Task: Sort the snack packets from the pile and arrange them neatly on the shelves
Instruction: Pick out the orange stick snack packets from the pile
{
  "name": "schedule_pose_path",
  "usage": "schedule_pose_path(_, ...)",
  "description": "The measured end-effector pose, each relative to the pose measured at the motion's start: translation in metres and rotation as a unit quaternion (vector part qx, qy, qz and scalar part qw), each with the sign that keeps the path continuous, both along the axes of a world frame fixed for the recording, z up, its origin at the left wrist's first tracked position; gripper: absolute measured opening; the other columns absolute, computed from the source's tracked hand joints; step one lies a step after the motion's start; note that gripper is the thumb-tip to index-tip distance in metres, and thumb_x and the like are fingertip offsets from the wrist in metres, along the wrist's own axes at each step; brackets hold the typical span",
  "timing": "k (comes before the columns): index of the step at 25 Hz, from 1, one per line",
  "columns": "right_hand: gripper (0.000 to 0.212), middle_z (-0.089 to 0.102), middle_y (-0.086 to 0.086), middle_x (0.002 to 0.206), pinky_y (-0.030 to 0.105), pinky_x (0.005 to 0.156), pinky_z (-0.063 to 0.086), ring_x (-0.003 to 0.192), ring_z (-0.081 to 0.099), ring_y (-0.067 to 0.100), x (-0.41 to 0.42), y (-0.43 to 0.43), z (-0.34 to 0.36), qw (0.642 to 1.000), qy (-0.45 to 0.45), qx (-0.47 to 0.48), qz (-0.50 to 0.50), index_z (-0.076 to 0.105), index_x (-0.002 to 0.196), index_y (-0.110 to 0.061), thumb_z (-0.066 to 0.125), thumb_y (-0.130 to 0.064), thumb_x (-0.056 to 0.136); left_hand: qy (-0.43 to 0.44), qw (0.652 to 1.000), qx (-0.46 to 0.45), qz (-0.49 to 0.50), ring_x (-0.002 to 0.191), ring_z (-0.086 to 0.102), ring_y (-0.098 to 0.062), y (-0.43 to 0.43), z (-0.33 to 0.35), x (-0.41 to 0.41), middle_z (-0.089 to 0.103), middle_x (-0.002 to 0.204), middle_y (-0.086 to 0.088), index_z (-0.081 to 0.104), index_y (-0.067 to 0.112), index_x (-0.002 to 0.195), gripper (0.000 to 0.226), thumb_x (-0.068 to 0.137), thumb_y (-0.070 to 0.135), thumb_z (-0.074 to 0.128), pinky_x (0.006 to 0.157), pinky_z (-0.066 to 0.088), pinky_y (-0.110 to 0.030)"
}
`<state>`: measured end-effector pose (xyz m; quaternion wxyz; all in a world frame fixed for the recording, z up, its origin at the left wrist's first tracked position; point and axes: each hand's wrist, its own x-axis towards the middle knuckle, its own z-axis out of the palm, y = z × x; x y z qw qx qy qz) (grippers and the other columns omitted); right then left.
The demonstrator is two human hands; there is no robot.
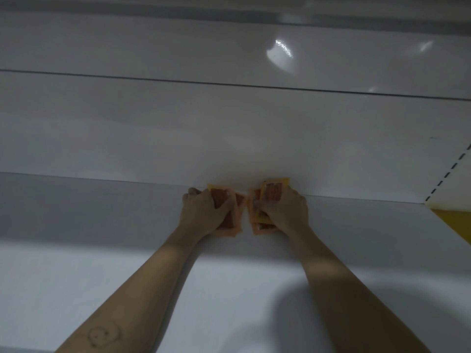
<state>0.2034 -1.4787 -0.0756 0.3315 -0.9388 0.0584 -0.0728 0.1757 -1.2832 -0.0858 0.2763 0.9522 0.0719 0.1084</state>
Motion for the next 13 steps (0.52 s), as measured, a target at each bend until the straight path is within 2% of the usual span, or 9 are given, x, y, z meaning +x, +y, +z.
schedule_pose_path(2,0.076,0.056,0.013,0.121,0.038,0.097,0.040,0.116,0.049,0.035,-0.002,0.000,0.002,0.999,-0.009,-0.044,-0.008,0.056,0.123,-0.013,0.069,-0.066,0.070,-0.003,1.000,-0.003,-0.011,0.105,0.052,-0.036,0.006,0.006,0.000,0.067,0.086,-0.019,0.052,0.016,0.071,0.055,0.091,0.066,0.041,0.090,0.035,-0.036)
schedule_pose_path(4,0.063,0.054,0.016,0.121,0.039,0.097,0.038,0.116,0.047,0.036,-0.003,0.000,0.005,0.999,-0.026,-0.039,-0.015,0.056,0.122,-0.011,0.063,-0.058,0.081,0.006,0.999,-0.035,-0.013,0.107,0.058,-0.036,0.015,0.012,0.000,0.070,0.101,-0.019,0.068,0.010,0.090,0.057,0.092,0.060,0.041,0.086,0.039,-0.033)
schedule_pose_path(5,0.055,0.055,0.017,0.120,0.039,0.097,0.038,0.115,0.048,0.036,-0.004,0.000,0.006,0.999,-0.028,-0.032,-0.016,0.057,0.120,-0.010,0.059,-0.053,0.085,0.011,0.997,-0.073,-0.012,0.105,0.062,-0.034,0.023,0.016,-0.001,0.071,0.103,-0.018,0.070,0.008,0.096,0.050,0.096,0.053,0.046,0.081,0.041,-0.032)
schedule_pose_path(6,0.049,0.056,0.017,0.118,0.039,0.097,0.038,0.115,0.049,0.036,-0.005,0.001,0.007,0.999,-0.027,-0.024,-0.015,0.057,0.118,-0.009,0.057,-0.048,0.088,0.020,0.994,-0.106,-0.014,0.099,0.065,-0.032,0.032,0.019,-0.002,0.071,0.099,-0.017,0.070,0.008,0.093,0.041,0.098,0.044,0.051,0.075,0.041,-0.031)
schedule_pose_path(8,0.041,0.059,0.017,0.113,0.039,0.094,0.040,0.111,0.053,0.036,-0.008,0.002,0.008,0.999,-0.035,0.001,-0.014,0.059,0.112,-0.008,0.055,-0.042,0.089,0.031,0.993,-0.113,-0.013,0.086,0.066,-0.030,0.051,0.023,-0.005,0.068,0.081,-0.014,0.061,0.011,0.072,0.035,0.097,0.036,0.057,0.063,0.036,-0.031)
schedule_pose_path(10,0.035,0.062,0.018,0.108,0.040,0.090,0.042,0.107,0.057,0.037,-0.010,0.002,0.010,0.998,-0.063,0.003,-0.021,0.060,0.107,-0.006,0.055,-0.037,0.090,0.039,0.997,-0.064,-0.007,0.090,0.065,-0.033,0.064,0.025,-0.004,0.068,0.086,-0.016,0.054,0.013,0.072,0.035,0.094,0.039,0.062,0.065,0.036,-0.033)
schedule_pose_path(12,0.031,0.064,0.018,0.106,0.040,0.088,0.043,0.105,0.058,0.037,-0.012,0.004,0.013,0.996,-0.089,-0.001,-0.021,0.060,0.103,-0.006,0.055,-0.034,0.090,0.045,0.998,-0.033,0.021,0.102,0.062,-0.033,0.069,0.020,0.002,0.068,0.104,-0.017,0.058,0.010,0.090,0.036,0.089,0.045,0.066,0.074,0.039,-0.032)
schedule_pose_path(13,0.029,0.065,0.018,0.105,0.039,0.086,0.043,0.104,0.059,0.037,-0.014,0.005,0.013,0.996,-0.092,0.010,-0.017,0.060,0.102,-0.007,0.055,-0.033,0.090,0.051,0.998,-0.036,0.030,0.106,0.061,-0.033,0.070,0.016,0.005,0.067,0.111,-0.015,0.060,0.010,0.105,0.044,0.086,0.049,0.068,0.078,0.042,-0.032)
